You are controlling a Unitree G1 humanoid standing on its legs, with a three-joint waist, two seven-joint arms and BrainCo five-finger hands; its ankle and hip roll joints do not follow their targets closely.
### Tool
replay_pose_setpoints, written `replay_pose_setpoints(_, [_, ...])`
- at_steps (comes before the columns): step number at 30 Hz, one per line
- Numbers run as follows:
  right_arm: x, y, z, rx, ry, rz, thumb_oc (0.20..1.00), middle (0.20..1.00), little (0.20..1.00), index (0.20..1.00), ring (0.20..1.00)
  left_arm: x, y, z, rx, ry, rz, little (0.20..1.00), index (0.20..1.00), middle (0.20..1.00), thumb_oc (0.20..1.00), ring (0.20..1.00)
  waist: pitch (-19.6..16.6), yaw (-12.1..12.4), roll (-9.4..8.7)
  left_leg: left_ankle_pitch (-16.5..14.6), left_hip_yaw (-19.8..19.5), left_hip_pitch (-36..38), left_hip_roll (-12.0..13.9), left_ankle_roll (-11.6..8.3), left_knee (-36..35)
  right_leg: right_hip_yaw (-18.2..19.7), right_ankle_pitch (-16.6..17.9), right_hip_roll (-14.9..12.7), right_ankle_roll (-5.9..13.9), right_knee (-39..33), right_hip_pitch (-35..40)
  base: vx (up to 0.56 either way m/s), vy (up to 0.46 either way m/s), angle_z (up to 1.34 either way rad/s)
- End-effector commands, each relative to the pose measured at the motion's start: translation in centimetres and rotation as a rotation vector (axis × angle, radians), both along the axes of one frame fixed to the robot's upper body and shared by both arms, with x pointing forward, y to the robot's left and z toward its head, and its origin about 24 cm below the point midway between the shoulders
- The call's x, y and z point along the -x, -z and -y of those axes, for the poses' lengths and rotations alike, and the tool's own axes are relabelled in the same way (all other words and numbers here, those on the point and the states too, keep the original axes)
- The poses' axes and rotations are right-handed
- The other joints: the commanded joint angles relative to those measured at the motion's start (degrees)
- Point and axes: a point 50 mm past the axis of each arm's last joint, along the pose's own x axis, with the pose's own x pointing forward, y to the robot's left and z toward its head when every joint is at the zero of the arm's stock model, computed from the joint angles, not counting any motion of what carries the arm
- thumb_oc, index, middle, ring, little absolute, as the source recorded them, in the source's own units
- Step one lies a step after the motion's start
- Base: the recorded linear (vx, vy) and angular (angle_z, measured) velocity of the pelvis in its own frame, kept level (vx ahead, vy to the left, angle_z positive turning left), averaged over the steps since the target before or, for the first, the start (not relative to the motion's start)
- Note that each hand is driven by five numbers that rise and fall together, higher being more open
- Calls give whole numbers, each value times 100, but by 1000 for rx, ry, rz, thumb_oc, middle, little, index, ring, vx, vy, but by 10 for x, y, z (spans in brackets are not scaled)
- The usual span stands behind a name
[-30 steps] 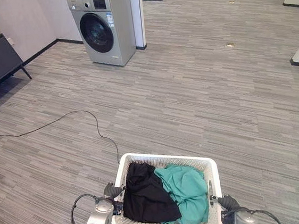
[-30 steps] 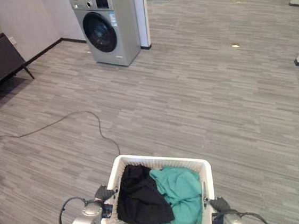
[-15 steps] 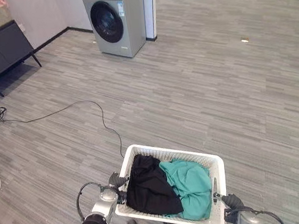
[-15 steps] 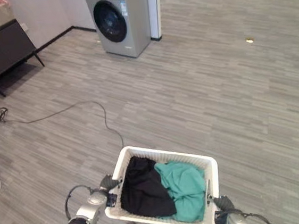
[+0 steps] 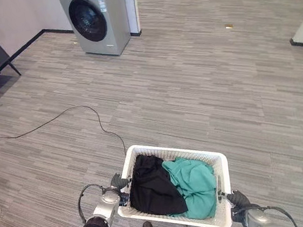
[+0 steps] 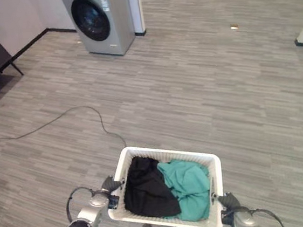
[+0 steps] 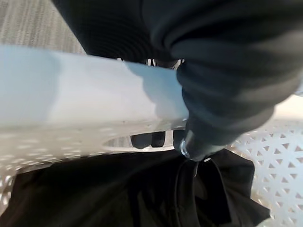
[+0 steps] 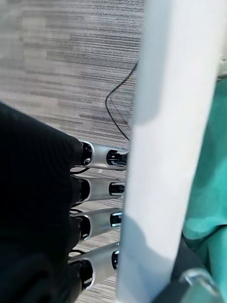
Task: Grab the laundry basket,head to the washer,open it,put in the laundry and shut it.
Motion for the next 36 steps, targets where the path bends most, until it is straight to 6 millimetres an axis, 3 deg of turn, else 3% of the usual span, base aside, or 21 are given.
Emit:
replay_pose_setpoints(1, [-42, -30, -4, -100, -32, 210, 200, 200, 200, 200, 200, -27, -29, -2, 86, 46, 152, 200, 200, 200, 200, 200, -41, 125, -142, -708, -1, 155, 120, -41, 346, 203, -545, -270, 623, 519, 542, 18, 57, -14])
replay_pose_setpoints(5, [-49, -35, 0, -90, -2, 234, 200, 200, 200, 200, 200, -32, -40, -15, 75, -16, 207, 200, 200, 200, 200, 200, -107, 231, -235, -767, -27, 233, 37, 33, 308, 148, -408, -344, 692, 468, 602, 24, 110, -7])
replay_pose_setpoints(8, [-51, -35, -1, -187, 88, 259, 200, 200, 200, 200, 200, -38, -49, -24, 133, -127, 263, 200, 200, 200, 200, 200, -129, 294, -268, -778, -69, 244, 5, 61, 289, 87, -337, -381, 716, 470, 606, 3, 61, -1])
replay_pose_setpoints(9, [-57, -40, 0, -248, 145, 295, 200, 200, 200, 200, 200, -44, -59, -28, 191, -193, 311, 200, 200, 200, 200, 200, -132, 344, -304, -783, -68, 236, -22, 85, 278, 56, -231, -422, 755, 492, 579, -25, 55, 1])
replay_pose_setpoints(11, [-65, -50, 5, -206, 111, 328, 200, 200, 200, 200, 200, -50, -74, -31, 163, -160, 366, 200, 200, 200, 200, 200, -121, 432, -347, -801, -60, 223, -65, 96, 263, -59, -82, -515, 807, 491, 531, -40, 39, -2])
replay_pose_setpoints(12, [-71, -57, 6, -205, 115, 358, 200, 200, 200, 200, 200, -48, -76, -37, 168, -184, 377, 200, 200, 200, 200, 200, -107, 478, -376, -814, -2, 238, -90, 99, 252, -148, 199, -578, 842, 446, 463, -64, 2, -3])
replay_pose_setpoints(14, [-76, -63, 6, -210, 109, 386, 200, 200, 200, 200, 200, -46, -78, -40, 176, -197, 387, 200, 200, 200, 200, 200, -71, 546, -355, -812, 57, 231, -60, 97, 272, -294, 259, -567, 840, 495, 371, -63, 26, -10])
replay_pose_setpoints(15, [-85, -75, 2, -242, 93, 441, 200, 200, 200, 200, 200, -42, -79, -48, 191, -241, 400, 200, 200, 200, 200, 200, -38, 694, -311, -800, 155, 193, -11, 93, 321, -862, 75, -449, 747, 611, 325, -46, 51, -29])
replay_pose_setpoints(16, [-85, -75, 2, -242, 93, 441, 200, 200, 200, 200, 200, -42, -79, -48, 191, -241, 400, 200, 200, 200, 200, 200, -38, 691, -310, -801, 152, 192, -11, 93, 323, -864, 74, -449, 747, 612, 326, -7, 143, -62])
replay_pose_setpoints(17, [-86, -83, 9, -278, 130, 484, 200, 200, 200, 200, 200, -43, -79, -42, 186, -206, 390, 200, 200, 200, 200, 200, -58, 504, -270, -763, 0, 130, -44, 135, 350, -309, -611, 290, 479, 719, 208, 37, 97, -58])
replay_pose_setpoints(19, [-90, -94, 7, -349, 167, 554, 200, 200, 200, 200, 200, -42, -81, -42, 168, -187, 395, 200, 200, 200, 200, 200, -84, 543, -358, -756, 0, 101, -119, 127, 372, -632, -688, 376, 289, 538, 298, 20, 40, 19])
replay_pose_setpoints(20, [-94, -106, 1, -404, 152, 608, 200, 200, 200, 200, 200, -42, -80, -42, 170, -182, 388, 200, 200, 200, 200, 200, -48, 550, -349, -741, -41, 52, -124, 90, 418, -640, -721, 304, 298, 513, 326, 2, -48, 62])
replay_pose_setpoints(21, [-92, -104, 1, -477, 183, 599, 200, 200, 200, 200, 200, -40, -75, -41, 144, -167, 361, 200, 200, 200, 200, 200, -34, 514, -368, -739, -112, 50, -123, 75, 439, -472, -756, 392, 221, 439, 372, 13, -58, 34])
replay_pose_setpoints(23, [-89, -96, 4, -469, 183, 562, 200, 200, 200, 200, 200, -32, -62, -43, 133, -156, 300, 200, 200, 200, 200, 200, -63, 556, -373, -748, -119, 167, -100, 29, 386, -562, -747, 398, 163, 229, 584, 72, -91, 20])
replay_pose_setpoints(26, [-97, -104, 17, -364, 114, 538, 200, 200, 200, 200, 200, -16, -44, -50, 100, -150, 201, 200, 200, 200, 200, 200, -134, 582, -339, -751, -177, 271, -62, -13, 334, -616, -767, 402, 119, 91, 719, 72, -97, 11])
replay_pose_setpoints(27, [-101, -101, 19, -333, 64, 487, 200, 200, 200, 200, 200, -7, -29, -55, 55, -147, 123, 200, 200, 200, 200, 200, -171, 607, -326, -741, -238, 294, -48, -35, 301, -675, -759, 402, 83, -18, 779, 36, -76, 9])
replay_pose_setpoints(29, [-101, -101, 19, -333, 63, 488, 200, 200, 200, 200, 200, -7, -29, -55, 55, -147, 124, 200, 200, 200, 200, 200, -164, 598, -323, -740, -244, 299, -48, -35, 298, -681, -758, 402, 83, -24, 788, 22, -51, 12])
replay_pose_setpoints(31, [-93, -65, 35, -129, -75, 190, 200, 200, 200, 200, 200, 16, 6, -51, -20, -93, -99, 200, 200, 200, 200, 200, -209, 659, -299, -696, -364, 341, -17, -76, 235, -769, -758, 400, 45, -126, 902, 40, -103, 13])
replay_pose_setpoints(32, [-101, -65, 35, -83, -115, 150, 200, 200, 200, 200, 200, 19, 13, -49, -27, -81, -143, 200, 200, 200, 200, 200, -202, 666, -284, -680, -378, 344, -8, -84, 223, -784, -755, 399, 37, -127, 906, 12, -82, 18])
replay_pose_setpoints(34, [-113, -68, 31, -50, -146, 136, 200, 200, 200, 200, 200, 22, 19, -45, -23, -85, -190, 200, 200, 200, 200, 200, -193, 659, -269, -667, -384, 350, -1, -88, 203, -790, -760, 407, 29, -129, 906, -5, -37, 9])
replay_pose_setpoints(36, [-136, -76, 7, -77, -162, 185, 200, 200, 200, 200, 200, 20, 22, -42, -42, -97, -219, 200, 200, 200, 200, 200, -201, 633, -238, -645, -347, 381, 24, -105, 157, -762, -752, 429, 20, -140, 902, 6, -35, 3])
